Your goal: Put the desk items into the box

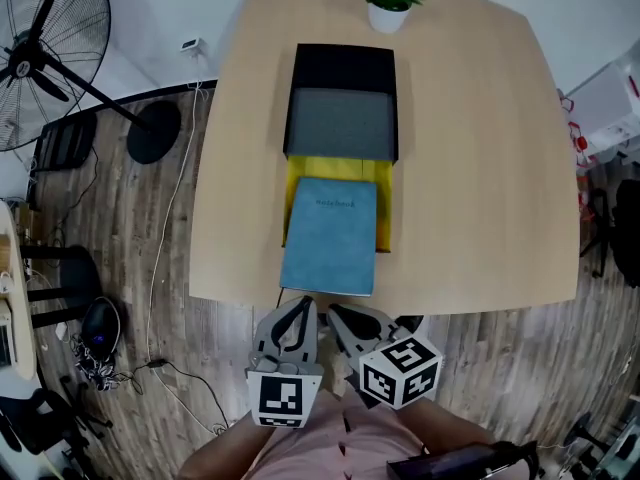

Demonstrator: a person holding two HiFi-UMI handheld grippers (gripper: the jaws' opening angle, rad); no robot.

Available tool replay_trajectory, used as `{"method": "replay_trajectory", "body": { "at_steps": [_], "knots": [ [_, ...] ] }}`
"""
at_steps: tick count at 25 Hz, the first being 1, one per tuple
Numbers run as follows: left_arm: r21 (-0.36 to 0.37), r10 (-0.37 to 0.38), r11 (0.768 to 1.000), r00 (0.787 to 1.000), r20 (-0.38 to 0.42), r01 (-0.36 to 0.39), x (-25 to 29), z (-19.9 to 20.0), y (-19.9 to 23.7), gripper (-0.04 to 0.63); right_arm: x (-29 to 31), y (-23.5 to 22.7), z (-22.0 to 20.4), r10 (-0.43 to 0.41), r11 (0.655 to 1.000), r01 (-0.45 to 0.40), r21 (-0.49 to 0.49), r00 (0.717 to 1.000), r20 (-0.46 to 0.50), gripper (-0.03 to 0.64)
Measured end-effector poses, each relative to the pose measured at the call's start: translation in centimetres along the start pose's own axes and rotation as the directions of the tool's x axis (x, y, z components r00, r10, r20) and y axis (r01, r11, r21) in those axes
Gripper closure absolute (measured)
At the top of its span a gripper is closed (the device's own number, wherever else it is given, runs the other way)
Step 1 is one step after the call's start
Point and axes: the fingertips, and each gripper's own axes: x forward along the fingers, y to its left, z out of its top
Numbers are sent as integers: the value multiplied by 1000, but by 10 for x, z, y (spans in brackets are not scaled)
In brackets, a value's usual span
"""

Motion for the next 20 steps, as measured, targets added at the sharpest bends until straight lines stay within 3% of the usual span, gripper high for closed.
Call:
{"method": "replay_trajectory", "body": {
  "at_steps": [20],
  "knots": [
    [8,-69,998,997,-28,70,29,-1,-2,583,10,-30,18,-76,996,75,45,997,18,614]
  ]
}}
